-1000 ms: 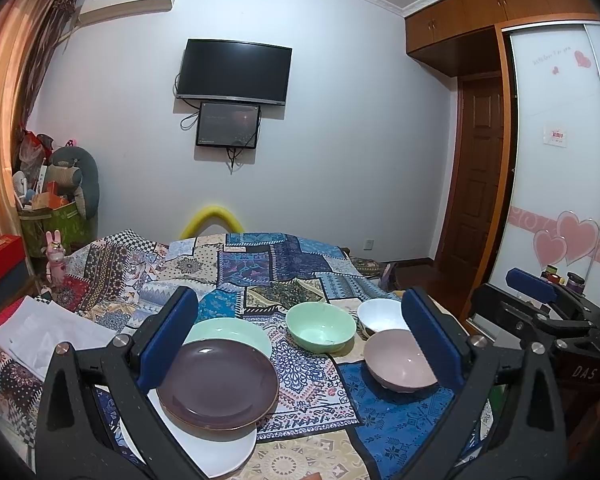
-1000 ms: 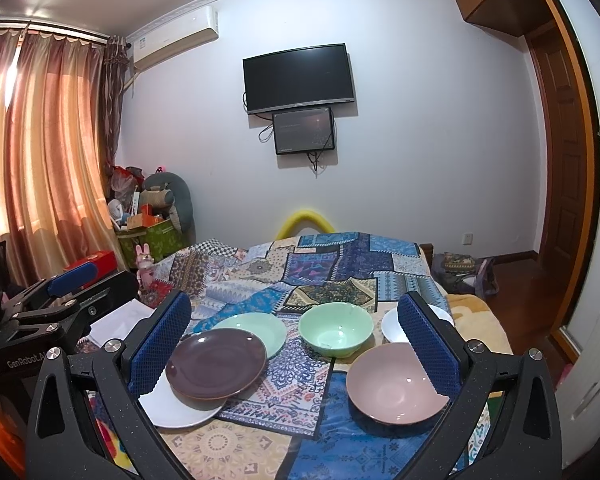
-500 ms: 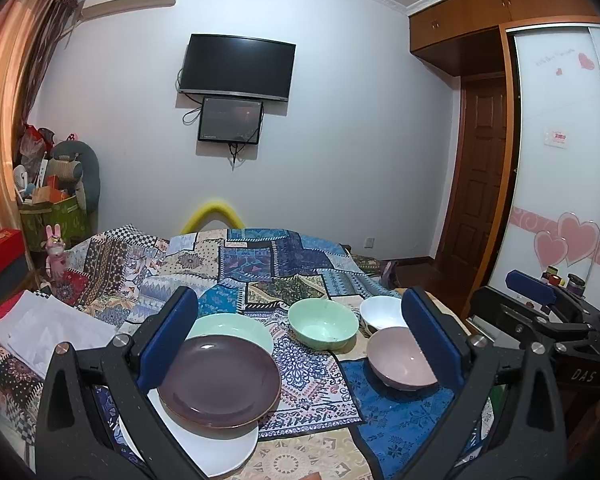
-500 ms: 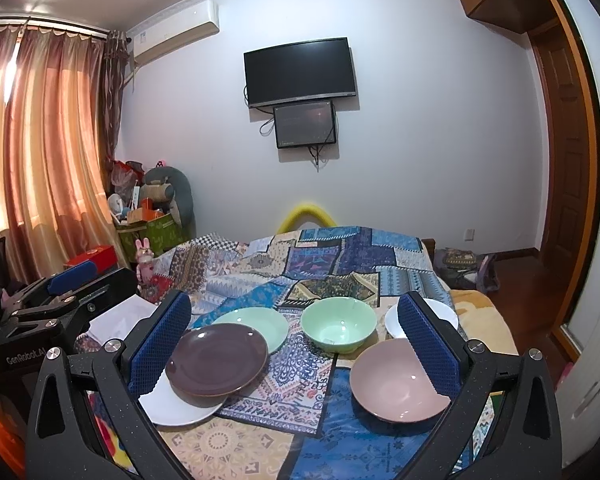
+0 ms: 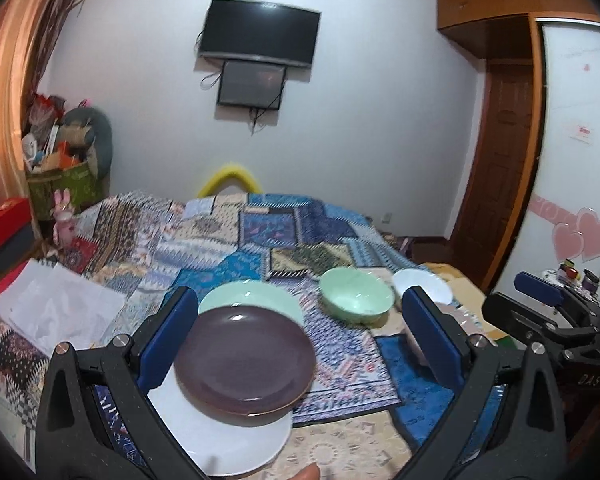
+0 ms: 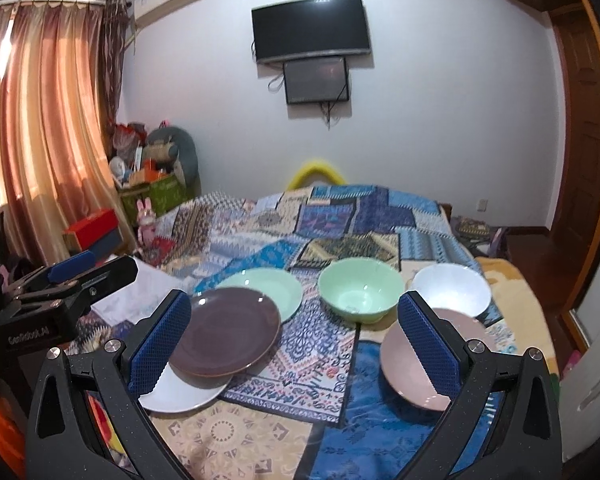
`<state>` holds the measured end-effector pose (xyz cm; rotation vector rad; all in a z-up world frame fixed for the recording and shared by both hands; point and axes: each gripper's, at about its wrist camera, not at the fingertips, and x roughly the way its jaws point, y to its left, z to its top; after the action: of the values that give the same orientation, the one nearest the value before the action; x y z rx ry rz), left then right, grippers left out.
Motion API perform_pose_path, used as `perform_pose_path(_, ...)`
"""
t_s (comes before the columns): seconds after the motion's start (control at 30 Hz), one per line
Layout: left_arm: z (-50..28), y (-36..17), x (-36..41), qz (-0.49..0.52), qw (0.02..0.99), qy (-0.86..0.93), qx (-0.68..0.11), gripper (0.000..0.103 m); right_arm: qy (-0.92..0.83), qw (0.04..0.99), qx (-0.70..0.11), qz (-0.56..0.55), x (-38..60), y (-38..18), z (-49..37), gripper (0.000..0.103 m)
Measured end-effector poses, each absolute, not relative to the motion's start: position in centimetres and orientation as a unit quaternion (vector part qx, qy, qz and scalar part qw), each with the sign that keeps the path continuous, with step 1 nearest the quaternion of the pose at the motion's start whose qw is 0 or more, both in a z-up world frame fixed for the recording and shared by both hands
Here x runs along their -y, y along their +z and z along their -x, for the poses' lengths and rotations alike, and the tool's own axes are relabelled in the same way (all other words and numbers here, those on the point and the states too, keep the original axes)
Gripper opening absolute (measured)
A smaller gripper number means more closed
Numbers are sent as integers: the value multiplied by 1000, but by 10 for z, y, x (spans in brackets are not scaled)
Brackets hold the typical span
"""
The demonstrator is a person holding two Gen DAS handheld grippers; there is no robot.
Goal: Organize plates and bowls
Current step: 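Reach both tools to the dark purple plate and close them on its rim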
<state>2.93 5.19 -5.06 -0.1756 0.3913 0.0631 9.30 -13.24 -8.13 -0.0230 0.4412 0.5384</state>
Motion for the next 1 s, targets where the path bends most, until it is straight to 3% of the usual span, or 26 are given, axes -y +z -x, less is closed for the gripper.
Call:
perform_pose_path(0.3, -59, -95, -98, 90, 961, 51, -256, 101, 288, 913, -290, 7, 94, -120, -134, 103)
perform_pose_path(0.63, -99, -149, -152, 102, 934, 58, -337, 65, 291, 888, -355, 0, 69, -154, -169, 102)
perform_pose_path(0.9, -127, -182, -184, 124, 907, 56, -399, 56, 284, 869, -405, -1, 54, -183, -193, 88)
perform_pose_path(1.0, -137, -196, -195, 134, 896, 51, -420, 48, 286, 860, -423, 0, 49, -194, -199, 79)
